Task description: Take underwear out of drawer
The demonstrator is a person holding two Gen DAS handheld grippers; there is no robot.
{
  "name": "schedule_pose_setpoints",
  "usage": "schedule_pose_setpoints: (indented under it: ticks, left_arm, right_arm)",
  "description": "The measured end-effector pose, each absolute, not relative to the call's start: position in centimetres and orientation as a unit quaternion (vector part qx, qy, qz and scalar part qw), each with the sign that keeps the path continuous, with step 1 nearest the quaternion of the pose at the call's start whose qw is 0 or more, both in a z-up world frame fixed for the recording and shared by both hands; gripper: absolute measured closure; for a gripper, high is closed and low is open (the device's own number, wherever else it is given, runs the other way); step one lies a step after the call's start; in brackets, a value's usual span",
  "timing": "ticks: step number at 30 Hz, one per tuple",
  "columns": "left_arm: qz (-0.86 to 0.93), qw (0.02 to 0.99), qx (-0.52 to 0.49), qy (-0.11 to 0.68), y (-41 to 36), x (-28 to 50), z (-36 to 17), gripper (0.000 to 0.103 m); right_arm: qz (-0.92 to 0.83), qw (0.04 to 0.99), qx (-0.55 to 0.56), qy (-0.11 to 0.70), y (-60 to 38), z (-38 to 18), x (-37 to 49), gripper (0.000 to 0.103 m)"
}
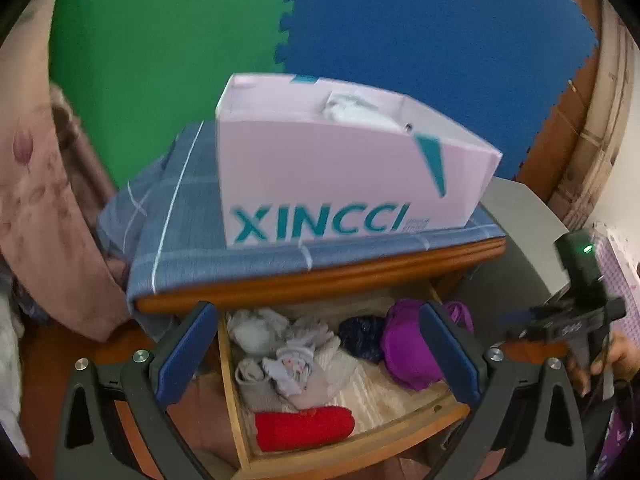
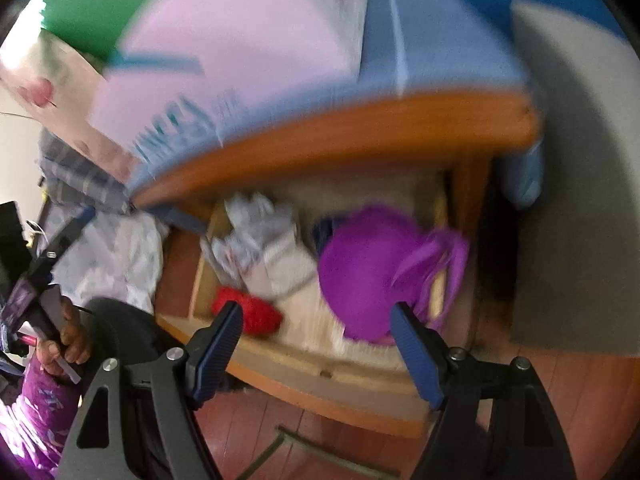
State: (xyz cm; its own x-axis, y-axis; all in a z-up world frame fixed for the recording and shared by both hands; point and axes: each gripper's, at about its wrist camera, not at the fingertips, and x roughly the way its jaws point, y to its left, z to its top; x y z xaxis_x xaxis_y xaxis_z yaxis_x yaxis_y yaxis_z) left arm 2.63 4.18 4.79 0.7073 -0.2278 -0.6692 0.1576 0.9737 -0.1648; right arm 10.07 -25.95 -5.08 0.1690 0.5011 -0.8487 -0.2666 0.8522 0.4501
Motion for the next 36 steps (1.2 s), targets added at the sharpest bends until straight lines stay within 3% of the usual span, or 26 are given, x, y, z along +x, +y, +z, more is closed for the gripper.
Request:
schedule_pose_setpoints:
  ticks: [4, 10, 24, 25, 26, 27, 36]
  left_arm:
    - [-0.113, 0.914, -0.062, 0.385, 4.5, 3.0, 3.9, 0.003]
    - [-0.131, 0.908, -0.077, 0.391, 4.9, 3.0, 3.3, 0.003]
    - [-0.143, 0.899, -0.04, 0.412, 3.2, 3.3, 2.3, 0.003]
    - [-0.143, 0.898, -0.037, 0.414, 3.1, 3.4, 2.2, 0.003]
    - [-0.143, 0.898, -0.035, 0.416, 3.0, 3.4, 2.1, 0.003]
    - [-0.144, 0.896, -0.034, 0.418, 3.0, 3.5, 2.0, 0.003]
    - [-0.138, 0.888, -0.064, 0.434, 4.2, 4.2, 1.5, 0.003]
  right_arm:
    - [0.217, 0.714, 0.129, 0.653, -24.6, -9.5, 9.6, 0.025]
    - [0.164, 0.699, 0.193, 0.669, -25.3, -12.0, 10.2, 0.025]
    - [0.114, 0.712, 0.266, 0.64, -25.2, -14.9, 13.0, 0.025]
    - [0.114, 0.72, 0.263, 0.632, -25.2, -14.9, 13.1, 0.028]
    - [0.112, 0.725, 0.26, 0.628, -25.3, -14.9, 13.2, 0.05]
    - [0.113, 0.725, 0.257, 0.628, -25.3, -15.1, 13.3, 0.064]
    - [0.172, 0.745, 0.265, 0.587, -25.1, -11.3, 12.1, 0.085]
